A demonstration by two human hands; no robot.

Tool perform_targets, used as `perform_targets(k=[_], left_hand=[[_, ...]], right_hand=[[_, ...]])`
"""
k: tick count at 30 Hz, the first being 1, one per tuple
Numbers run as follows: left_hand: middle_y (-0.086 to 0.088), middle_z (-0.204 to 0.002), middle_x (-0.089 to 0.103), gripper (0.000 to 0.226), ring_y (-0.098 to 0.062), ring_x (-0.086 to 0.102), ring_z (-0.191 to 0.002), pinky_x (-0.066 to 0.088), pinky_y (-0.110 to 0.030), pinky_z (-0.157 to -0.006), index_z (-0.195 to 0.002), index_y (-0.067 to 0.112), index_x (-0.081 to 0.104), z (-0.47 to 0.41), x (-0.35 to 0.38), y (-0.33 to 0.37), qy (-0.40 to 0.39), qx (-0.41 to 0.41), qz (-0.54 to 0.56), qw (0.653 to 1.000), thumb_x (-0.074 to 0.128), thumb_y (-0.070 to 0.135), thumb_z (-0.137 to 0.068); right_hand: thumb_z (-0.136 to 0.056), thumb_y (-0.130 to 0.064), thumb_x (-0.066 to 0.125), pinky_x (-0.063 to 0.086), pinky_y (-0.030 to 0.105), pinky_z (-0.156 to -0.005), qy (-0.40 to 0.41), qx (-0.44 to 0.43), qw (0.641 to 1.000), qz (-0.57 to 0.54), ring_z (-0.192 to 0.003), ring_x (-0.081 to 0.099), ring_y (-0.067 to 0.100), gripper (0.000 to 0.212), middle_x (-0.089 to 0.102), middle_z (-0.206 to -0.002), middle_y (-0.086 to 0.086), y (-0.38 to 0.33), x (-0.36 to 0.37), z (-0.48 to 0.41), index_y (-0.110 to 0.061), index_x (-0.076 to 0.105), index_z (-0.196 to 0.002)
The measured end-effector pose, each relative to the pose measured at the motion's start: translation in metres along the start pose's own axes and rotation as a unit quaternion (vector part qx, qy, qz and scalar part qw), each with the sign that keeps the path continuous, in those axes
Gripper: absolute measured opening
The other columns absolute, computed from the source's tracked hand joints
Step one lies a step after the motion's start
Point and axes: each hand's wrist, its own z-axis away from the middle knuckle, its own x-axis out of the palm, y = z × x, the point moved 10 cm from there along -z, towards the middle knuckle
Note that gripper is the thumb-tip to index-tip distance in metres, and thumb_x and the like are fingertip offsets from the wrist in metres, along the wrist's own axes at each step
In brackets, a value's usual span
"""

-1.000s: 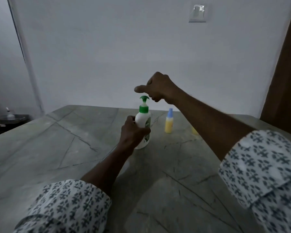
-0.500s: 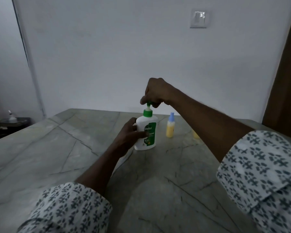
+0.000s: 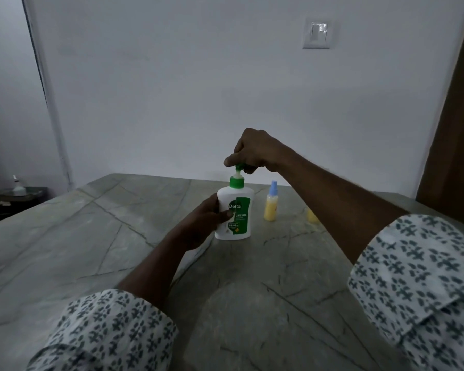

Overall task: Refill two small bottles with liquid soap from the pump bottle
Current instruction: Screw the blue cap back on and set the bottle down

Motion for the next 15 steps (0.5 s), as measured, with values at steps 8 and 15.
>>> perform_targets(k=[8, 15], left_hand=[[-0.005, -0.125, 0.058, 0.052, -0.021, 0.059, -0.109, 0.050, -0.040, -0.092, -0.141, 0.015, 0.044, 0.000, -0.003, -0.001, 0.016, 0.010, -0.012, 1.000, 0.054, -0.007, -0.095], [-0.008, -0.125, 0.064, 0.059, -0.026, 0.061, -0.114, 0.052, -0.038, -0.093, -0.135, 0.011, 0.053, 0.002, -0.006, 0.001, 0.058, 0.042, -0.125, 0.990, 0.072, -0.005, -0.081]], right_hand=[[-0.083, -0.051, 0.070, 0.061, 0.044, -0.078, 0.090, 0.016, 0.992, -0.084, -0.072, 0.074, 0.035, 0.060, 0.073, -0.085, 0.026, 0.016, -0.020, 0.017, 0.009, 0.069, -0.090], [-0.087, -0.039, 0.069, 0.060, 0.036, -0.068, 0.122, 0.029, 0.991, -0.056, -0.062, 0.072, 0.023, 0.038, 0.073, -0.067, 0.012, 0.087, -0.024, 0.117, -0.002, 0.074, -0.081]])
